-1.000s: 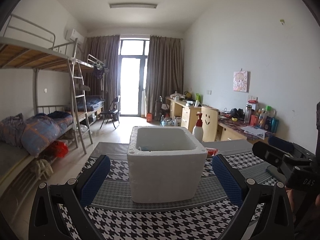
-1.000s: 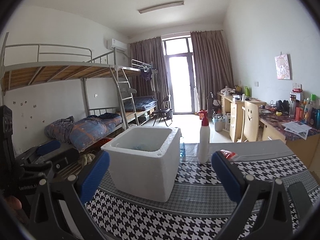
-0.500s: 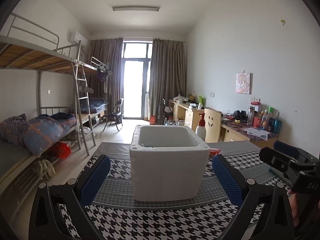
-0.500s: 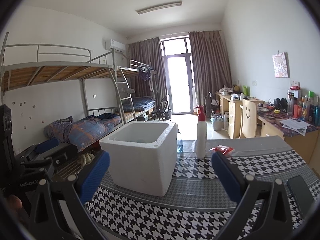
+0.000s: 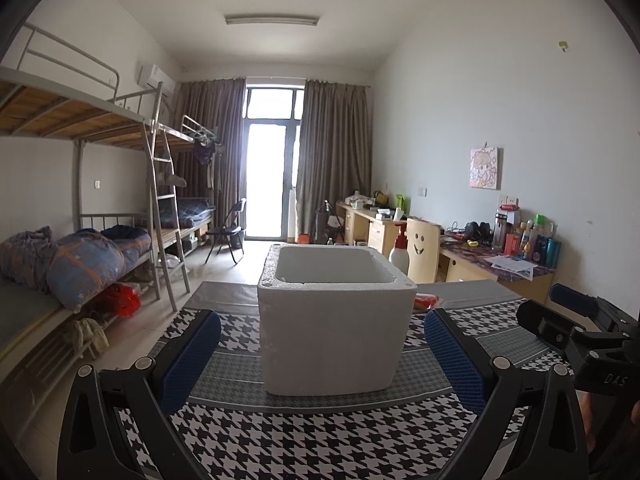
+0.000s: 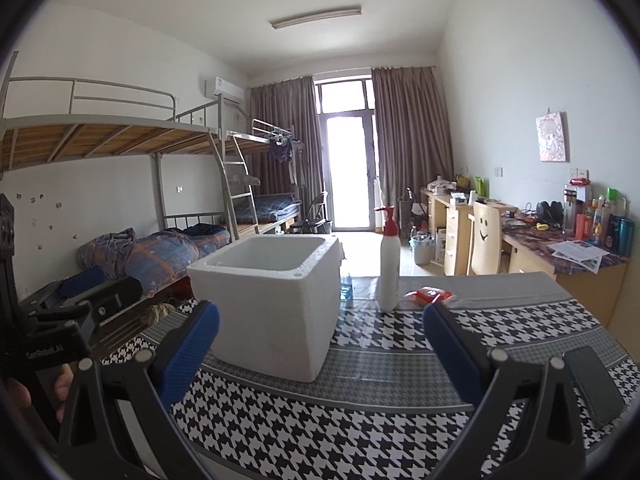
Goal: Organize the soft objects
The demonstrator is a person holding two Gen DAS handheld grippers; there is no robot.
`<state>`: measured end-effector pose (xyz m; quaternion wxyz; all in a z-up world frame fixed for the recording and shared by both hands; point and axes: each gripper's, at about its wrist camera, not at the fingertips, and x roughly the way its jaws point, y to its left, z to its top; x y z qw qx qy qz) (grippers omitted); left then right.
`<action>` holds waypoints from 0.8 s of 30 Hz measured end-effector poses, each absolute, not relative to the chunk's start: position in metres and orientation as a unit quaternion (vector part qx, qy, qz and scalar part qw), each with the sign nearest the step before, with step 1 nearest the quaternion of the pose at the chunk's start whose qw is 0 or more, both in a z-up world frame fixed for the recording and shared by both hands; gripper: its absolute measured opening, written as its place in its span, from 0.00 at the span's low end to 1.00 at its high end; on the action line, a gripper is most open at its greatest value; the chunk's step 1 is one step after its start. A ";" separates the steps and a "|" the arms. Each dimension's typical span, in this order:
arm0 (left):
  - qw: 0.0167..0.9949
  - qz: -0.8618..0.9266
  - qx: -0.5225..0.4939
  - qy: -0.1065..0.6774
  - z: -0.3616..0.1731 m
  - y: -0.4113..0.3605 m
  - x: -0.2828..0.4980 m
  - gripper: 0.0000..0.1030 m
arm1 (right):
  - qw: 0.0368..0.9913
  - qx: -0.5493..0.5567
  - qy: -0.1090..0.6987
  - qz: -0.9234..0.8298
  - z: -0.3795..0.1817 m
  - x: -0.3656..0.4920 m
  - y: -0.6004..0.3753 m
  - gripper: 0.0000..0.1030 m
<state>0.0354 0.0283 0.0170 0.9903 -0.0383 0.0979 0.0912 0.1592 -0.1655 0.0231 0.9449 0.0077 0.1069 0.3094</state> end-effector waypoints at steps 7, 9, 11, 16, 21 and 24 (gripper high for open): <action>0.990 0.092 -0.042 0.099 0.012 0.030 0.033 0.99 | 0.946 0.010 0.104 0.307 0.019 0.157 -0.166 1.00; 0.990 0.093 -0.040 0.100 0.011 0.030 0.033 0.99 | 0.946 0.010 0.106 0.307 0.017 0.157 -0.167 1.00; 0.990 0.094 -0.037 0.102 0.008 0.029 0.033 0.99 | 0.945 0.011 0.108 0.309 0.015 0.158 -0.167 1.00; 0.989 0.091 -0.036 0.107 0.005 0.027 0.037 0.99 | 0.945 0.011 0.113 0.308 0.010 0.159 -0.168 1.00; 0.989 0.090 -0.040 0.110 0.004 0.028 0.038 0.99 | 0.948 0.009 0.110 0.300 0.010 0.159 -0.169 1.00; 0.989 0.091 -0.038 0.109 0.004 0.028 0.037 0.99 | 0.948 0.010 0.108 0.299 0.011 0.157 -0.170 1.00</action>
